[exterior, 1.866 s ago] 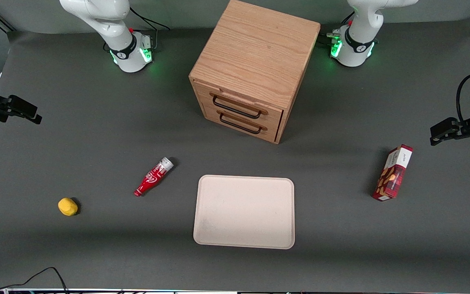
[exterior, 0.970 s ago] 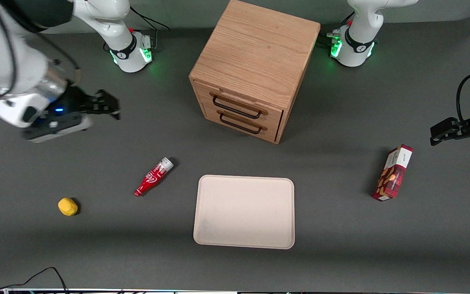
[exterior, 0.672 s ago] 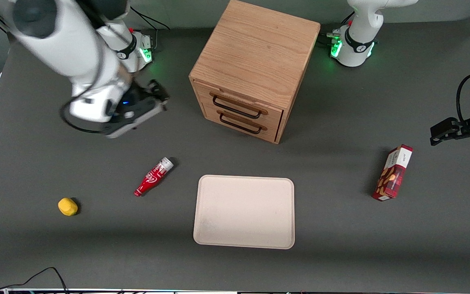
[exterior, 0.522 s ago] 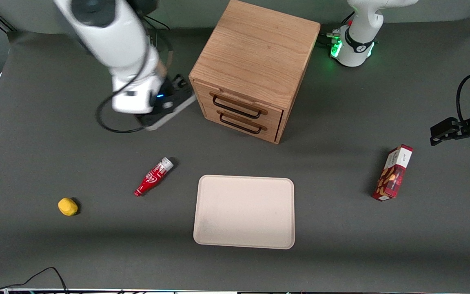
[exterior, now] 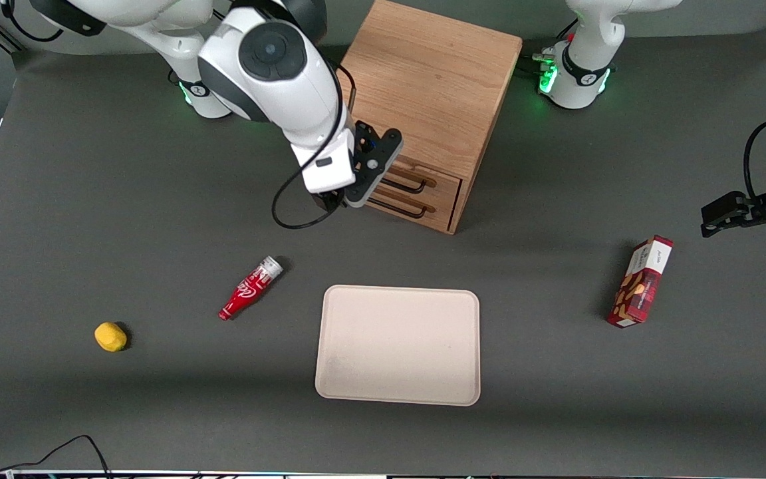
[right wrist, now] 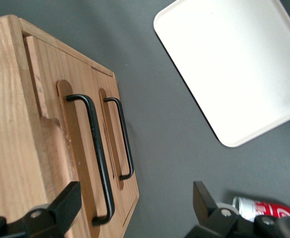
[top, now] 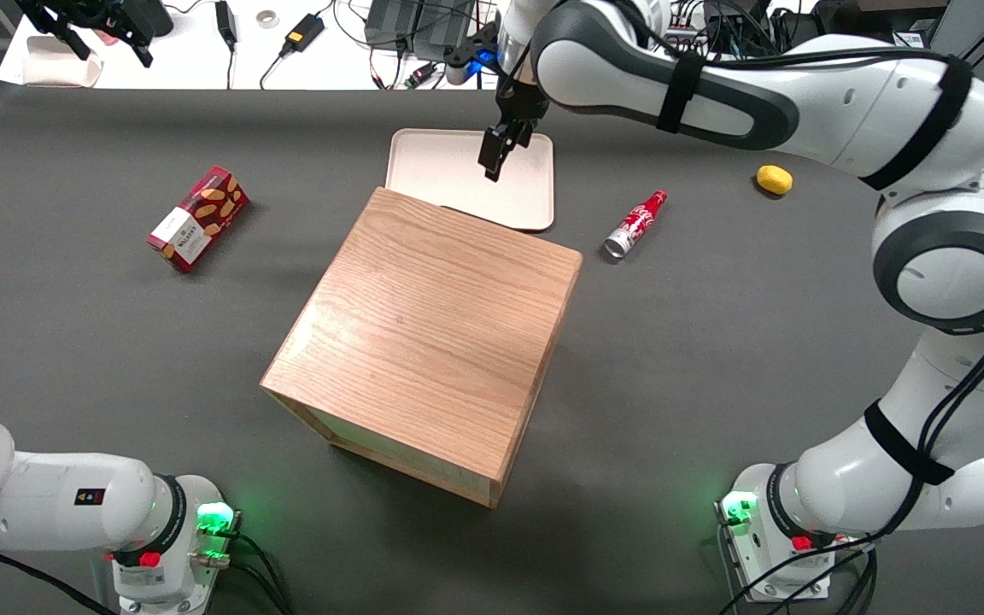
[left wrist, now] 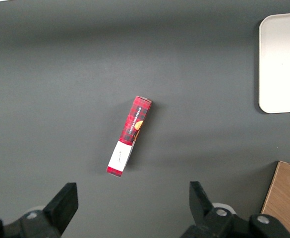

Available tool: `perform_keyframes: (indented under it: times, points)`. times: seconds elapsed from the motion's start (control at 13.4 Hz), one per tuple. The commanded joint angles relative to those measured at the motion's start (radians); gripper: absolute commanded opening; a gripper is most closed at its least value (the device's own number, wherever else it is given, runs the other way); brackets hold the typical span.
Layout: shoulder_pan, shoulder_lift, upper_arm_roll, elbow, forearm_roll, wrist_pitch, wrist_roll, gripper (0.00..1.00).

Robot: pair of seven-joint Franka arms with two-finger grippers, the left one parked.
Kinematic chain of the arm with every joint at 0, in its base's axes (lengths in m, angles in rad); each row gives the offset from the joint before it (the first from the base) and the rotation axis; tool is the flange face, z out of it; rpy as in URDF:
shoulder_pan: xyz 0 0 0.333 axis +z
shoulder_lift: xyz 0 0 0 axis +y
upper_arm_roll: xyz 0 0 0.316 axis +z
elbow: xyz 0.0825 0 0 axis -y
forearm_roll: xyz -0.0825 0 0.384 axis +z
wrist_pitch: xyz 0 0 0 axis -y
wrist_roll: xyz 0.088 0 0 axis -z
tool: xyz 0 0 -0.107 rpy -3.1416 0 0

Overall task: Open upper drawer
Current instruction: 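Move the right gripper to the upper drawer's black handle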

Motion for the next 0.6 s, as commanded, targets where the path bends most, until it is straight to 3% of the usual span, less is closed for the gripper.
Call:
perform_keyframes:
  times: [0.0,0.52]
  points:
    - [0.052,0.056,0.013,0.007,-0.079,0.014,-0.026,1.0]
    - [0.051,0.087,0.011,-0.102,-0.151,0.088,-0.028,1.0]
